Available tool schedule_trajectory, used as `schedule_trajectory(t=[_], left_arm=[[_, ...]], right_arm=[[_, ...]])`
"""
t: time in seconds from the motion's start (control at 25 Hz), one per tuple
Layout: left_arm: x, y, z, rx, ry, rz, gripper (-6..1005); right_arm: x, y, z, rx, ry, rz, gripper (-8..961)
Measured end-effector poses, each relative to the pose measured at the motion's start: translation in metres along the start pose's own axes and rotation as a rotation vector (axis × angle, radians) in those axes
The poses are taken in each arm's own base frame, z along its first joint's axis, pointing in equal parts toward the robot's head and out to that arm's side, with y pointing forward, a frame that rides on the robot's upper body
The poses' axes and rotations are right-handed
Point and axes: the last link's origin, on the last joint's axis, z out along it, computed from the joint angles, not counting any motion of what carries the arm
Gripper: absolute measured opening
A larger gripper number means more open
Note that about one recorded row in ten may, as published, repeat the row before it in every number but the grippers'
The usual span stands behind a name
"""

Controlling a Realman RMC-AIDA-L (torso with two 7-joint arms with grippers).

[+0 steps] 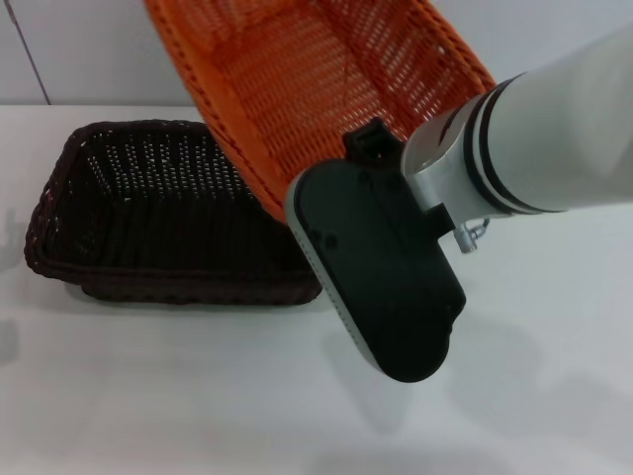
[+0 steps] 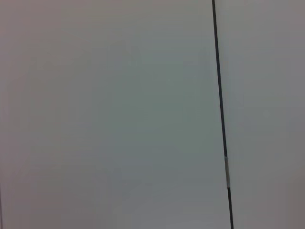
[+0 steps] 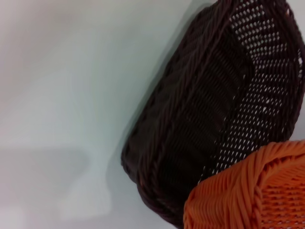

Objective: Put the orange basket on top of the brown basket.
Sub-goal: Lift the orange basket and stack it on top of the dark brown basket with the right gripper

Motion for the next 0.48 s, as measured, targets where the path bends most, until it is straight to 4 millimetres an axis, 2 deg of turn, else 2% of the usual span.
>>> schedule_trajectory(t=[0.24, 0.48], left_arm=[[-0.001, 0.002, 0.002, -0.007, -0.009, 0.003, 716], [-0.003, 0.003, 0.004, -0.007, -0.021, 0.008, 716]], right_arm=[[-0.001, -0.005, 0.004, 0.095, -0.043, -0.128, 147], [-0.006, 0.000, 0.012, 0.163, -0.086, -0.254, 147]])
